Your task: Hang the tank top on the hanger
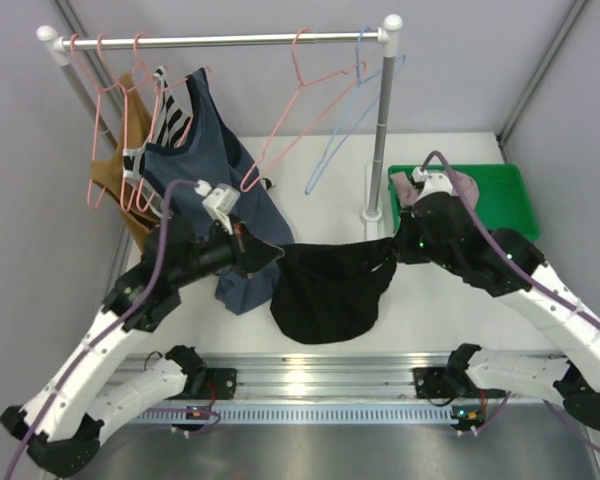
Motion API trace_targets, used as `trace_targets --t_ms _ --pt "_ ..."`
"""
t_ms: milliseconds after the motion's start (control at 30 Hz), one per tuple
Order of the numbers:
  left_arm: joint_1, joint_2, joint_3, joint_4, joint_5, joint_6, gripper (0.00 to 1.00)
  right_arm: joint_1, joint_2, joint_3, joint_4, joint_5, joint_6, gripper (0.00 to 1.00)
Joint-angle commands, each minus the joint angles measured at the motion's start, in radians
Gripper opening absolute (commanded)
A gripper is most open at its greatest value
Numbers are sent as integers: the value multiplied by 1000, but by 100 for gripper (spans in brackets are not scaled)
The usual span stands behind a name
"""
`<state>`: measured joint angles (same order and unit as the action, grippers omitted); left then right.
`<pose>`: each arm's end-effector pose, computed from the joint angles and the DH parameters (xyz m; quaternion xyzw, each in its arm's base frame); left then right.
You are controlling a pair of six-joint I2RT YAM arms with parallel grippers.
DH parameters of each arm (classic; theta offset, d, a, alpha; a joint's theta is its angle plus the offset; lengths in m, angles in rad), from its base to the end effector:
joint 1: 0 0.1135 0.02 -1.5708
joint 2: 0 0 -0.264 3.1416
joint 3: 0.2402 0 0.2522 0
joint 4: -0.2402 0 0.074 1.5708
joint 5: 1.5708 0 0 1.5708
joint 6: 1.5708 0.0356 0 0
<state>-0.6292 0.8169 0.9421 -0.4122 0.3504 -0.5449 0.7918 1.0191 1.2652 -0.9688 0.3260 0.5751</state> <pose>0.1366 -0.1146 0.3657 0.1375 0.7836 -0.4428 0.4135 0.1384 0.1239 0.3849 -0.0309 0.9013 0.1417 0.4082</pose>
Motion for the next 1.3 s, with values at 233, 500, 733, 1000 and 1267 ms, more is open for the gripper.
trace_targets --t_ms 233,500,733,1000,1267 --pt "0 -130 472 -415 76 118 0 392 79 583 -353 336 84 0" --pt "2 -70 489 -456 -3 146 0 431 157 842 -464 482 58 0" --pt "2 -35 240 -421 -110 60 0 383 180 562 -448 452 108 1" --pt "81 65 -153 -131 -47 11 0 72 119 -125 80 35 -33 0" --pt "187 181 -299 41 18 0 0 1 254 -221 286 -76 -55 1"
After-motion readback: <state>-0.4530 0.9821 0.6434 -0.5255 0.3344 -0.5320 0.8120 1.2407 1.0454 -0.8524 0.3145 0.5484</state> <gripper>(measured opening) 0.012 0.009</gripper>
